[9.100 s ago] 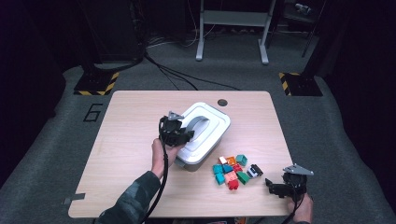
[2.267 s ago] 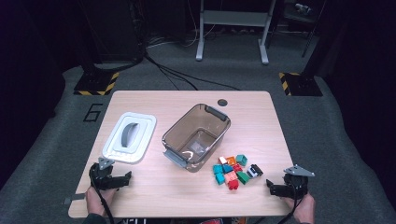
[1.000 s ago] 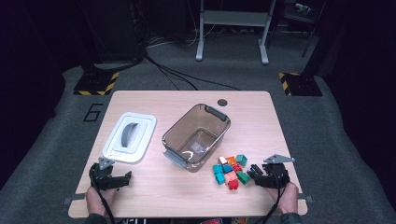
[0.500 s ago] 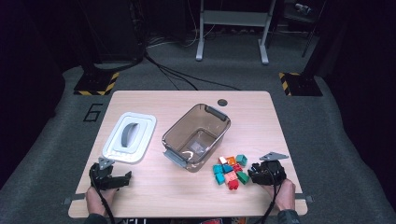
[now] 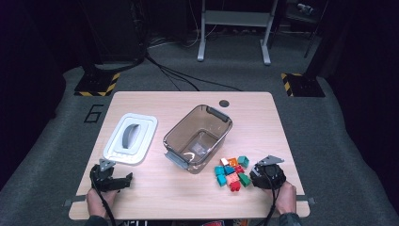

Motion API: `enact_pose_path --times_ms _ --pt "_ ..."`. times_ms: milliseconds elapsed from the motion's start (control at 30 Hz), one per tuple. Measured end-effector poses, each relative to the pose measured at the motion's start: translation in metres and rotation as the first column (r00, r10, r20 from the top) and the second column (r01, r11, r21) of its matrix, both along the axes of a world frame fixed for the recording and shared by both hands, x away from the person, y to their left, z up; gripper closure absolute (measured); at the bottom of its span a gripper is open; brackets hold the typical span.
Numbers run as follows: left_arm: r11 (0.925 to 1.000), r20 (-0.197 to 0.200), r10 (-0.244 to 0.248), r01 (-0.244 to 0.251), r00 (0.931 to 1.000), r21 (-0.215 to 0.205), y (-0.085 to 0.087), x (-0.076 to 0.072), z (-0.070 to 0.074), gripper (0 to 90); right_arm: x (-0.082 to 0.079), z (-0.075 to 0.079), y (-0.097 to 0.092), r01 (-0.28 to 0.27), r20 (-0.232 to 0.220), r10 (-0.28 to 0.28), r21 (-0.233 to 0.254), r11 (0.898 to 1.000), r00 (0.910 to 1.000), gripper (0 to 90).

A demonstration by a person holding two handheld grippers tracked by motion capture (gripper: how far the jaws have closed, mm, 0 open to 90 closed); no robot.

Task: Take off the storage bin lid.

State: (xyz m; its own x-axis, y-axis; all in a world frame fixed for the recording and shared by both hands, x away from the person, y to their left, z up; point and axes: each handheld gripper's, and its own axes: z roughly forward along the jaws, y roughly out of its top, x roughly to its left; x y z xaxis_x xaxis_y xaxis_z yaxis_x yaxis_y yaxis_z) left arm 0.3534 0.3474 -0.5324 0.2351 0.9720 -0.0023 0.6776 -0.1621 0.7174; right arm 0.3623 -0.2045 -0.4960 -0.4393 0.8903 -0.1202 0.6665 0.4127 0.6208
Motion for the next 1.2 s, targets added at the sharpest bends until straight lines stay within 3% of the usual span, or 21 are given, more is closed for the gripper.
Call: enact_pose_path --times_ms 200,433,533,733,967,1067,1200 --pt "1.0000 0.000 0.000 0.000 1.0000 0.000 0.000 0.000 0.000 0.3 0.002 -0.001 0.000 -0.017 0.016 0.017 -0.015 1.000 0.9997 37.5" --pt "1.0000 0.000 0.000 0.000 1.0000 0.000 0.000 0.000 0.000 0.3 0.005 -0.004 0.001 -0.013 -0.016 0.013 -0.006 1.000 0.9998 33.5" --pt "1.0000 0.000 0.000 0.000 1.0000 0.000 0.000 0.000 0.000 0.3 0.006 -0.003 0.001 -0.026 0.005 0.026 -0.017 1.000 0.9997 37.8" --pt "1.0000 0.000 -0.001 0.001 1.0000 0.000 0.000 0.000 0.000 0.3 0.006 0.007 -0.008 0.007 0.017 -0.008 0.063 0.998 0.9998 46.9" --pt "1.0000 0.000 -0.001 0.001 1.0000 0.000 0.000 0.000 0.000 0.3 0.007 0.011 -0.015 0.007 0.029 -0.010 0.101 0.995 0.9995 50.0" --pt "1.0000 0.000 -0.001 0.001 1.0000 0.000 0.000 0.000 0.000 0.3 0.009 0.010 -0.022 0.014 0.022 -0.018 0.159 0.987 0.9996 50.1" --pt "1.0000 0.000 -0.001 0.001 1.0000 0.000 0.000 0.000 0.000 0.3 0.010 0.011 -0.035 0.057 0.010 -0.062 0.261 0.964 0.9980 53.6"
